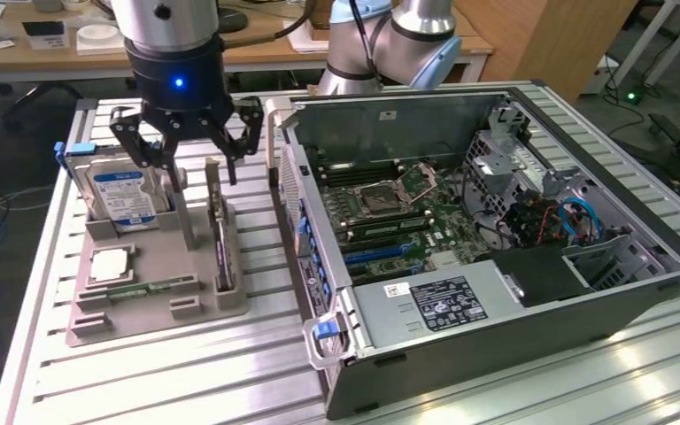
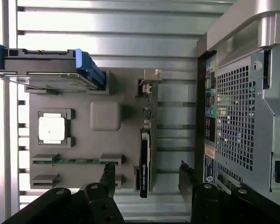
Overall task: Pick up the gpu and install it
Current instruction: 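Pick up the gpu and move the gpu toward the slot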
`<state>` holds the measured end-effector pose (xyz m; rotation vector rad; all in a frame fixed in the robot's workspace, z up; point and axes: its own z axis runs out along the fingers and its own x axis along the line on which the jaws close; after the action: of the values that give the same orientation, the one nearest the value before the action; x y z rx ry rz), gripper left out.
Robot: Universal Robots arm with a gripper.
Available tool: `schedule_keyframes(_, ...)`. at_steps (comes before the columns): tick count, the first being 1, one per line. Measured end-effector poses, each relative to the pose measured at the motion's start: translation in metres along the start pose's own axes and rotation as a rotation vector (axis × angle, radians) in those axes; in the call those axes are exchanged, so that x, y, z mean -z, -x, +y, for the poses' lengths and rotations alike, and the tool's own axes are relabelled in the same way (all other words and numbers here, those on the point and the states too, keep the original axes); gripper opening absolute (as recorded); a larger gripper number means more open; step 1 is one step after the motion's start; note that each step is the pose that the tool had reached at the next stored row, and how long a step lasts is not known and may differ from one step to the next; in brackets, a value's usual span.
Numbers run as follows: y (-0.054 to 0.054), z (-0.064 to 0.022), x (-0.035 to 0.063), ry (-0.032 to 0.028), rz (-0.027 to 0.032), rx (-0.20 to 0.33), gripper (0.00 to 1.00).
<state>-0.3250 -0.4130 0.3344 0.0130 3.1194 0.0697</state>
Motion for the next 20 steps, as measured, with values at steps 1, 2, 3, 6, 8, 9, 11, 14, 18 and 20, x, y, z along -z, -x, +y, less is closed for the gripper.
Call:
schedule_keyframes(1, 0.0, -0.0006, -0.0018, 0.0001, 0.0, 0.0, 0.66)
schedule_keyframes(2, 0.0, -0.0015, -0.0035, 0.0, 0.0001, 0.0, 0.66)
schedule_keyframes(3, 0.0, -0.0022, -0.0053, 0.0, 0.0, 0.0, 0.66)
schedule_keyframes(6, 0.0, -0.0033, -0.0108, 0.0001, 0.0, 0.0, 0.66)
schedule_keyframes(8, 0.0, -0.0039, -0.0144, 0.0, 0.0, 0.0, 0.66)
schedule_keyframes(9, 0.0, -0.004, -0.0162, 0.0, 0.0, 0.0, 0.66)
schedule_keyframes(11, 0.0, -0.0043, -0.0199, 0.0, 0.0001, 0.0, 0.66)
schedule_keyframes(14, 0.0, -0.0046, -0.0253, 0.0001, 0.0, 0.0, 0.66)
schedule_keyframes(18, 0.0, -0.0049, -0.0326, 0.0, 0.0, 0.0, 0.66)
schedule_keyframes(20, 0.0, -0.0051, -0.0362, 0.0, 0.0001, 0.0, 0.66)
